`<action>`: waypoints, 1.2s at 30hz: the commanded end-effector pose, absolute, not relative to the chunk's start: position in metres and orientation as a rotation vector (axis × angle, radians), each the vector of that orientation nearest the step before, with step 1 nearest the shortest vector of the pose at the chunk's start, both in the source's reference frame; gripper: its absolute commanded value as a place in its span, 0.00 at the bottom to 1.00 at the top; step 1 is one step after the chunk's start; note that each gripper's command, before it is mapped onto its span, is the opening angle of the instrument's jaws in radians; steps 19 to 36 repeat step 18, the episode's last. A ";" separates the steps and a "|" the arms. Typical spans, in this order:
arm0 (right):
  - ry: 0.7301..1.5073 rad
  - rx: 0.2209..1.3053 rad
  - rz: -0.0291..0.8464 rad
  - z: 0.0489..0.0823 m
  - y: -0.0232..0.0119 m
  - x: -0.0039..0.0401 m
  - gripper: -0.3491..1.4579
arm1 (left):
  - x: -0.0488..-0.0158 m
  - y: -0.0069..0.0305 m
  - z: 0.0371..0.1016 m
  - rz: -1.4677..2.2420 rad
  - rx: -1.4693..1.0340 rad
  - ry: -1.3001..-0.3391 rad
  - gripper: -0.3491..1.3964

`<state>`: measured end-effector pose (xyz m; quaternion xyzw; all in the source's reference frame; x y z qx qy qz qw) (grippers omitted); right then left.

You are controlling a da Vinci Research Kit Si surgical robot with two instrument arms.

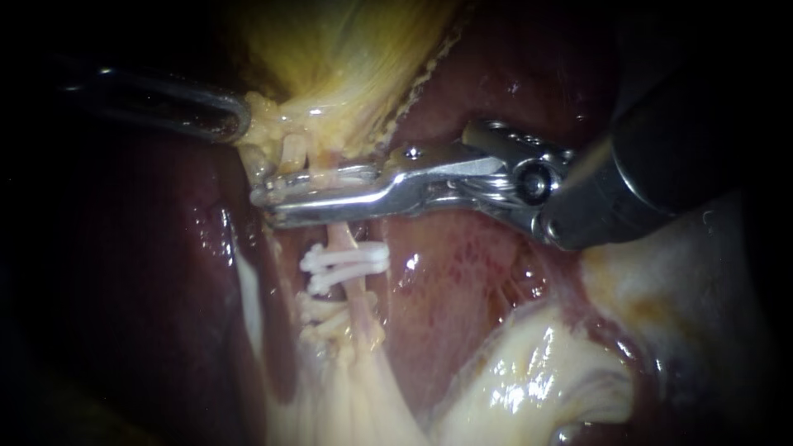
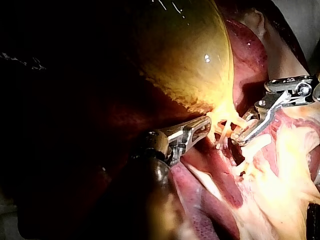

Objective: Clipping third clip right tube

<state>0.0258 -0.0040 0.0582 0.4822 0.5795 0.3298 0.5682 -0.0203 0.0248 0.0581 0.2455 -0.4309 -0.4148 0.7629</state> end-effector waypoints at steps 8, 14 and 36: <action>1.316 1.133 0.781 0.0582 -0.0041 0.0253 0.00 | -0.0205 0.0249 0.0581 -0.901 0.534 -0.938 0.00; 1.316 1.133 0.780 0.0584 -0.0042 0.0253 0.00 | -0.0204 0.0249 0.0582 -0.901 0.535 -0.938 0.00; 1.311 1.136 0.784 0.0586 -0.0041 0.0252 0.00 | -0.0204 0.0249 0.0582 -0.901 0.535 -0.938 0.00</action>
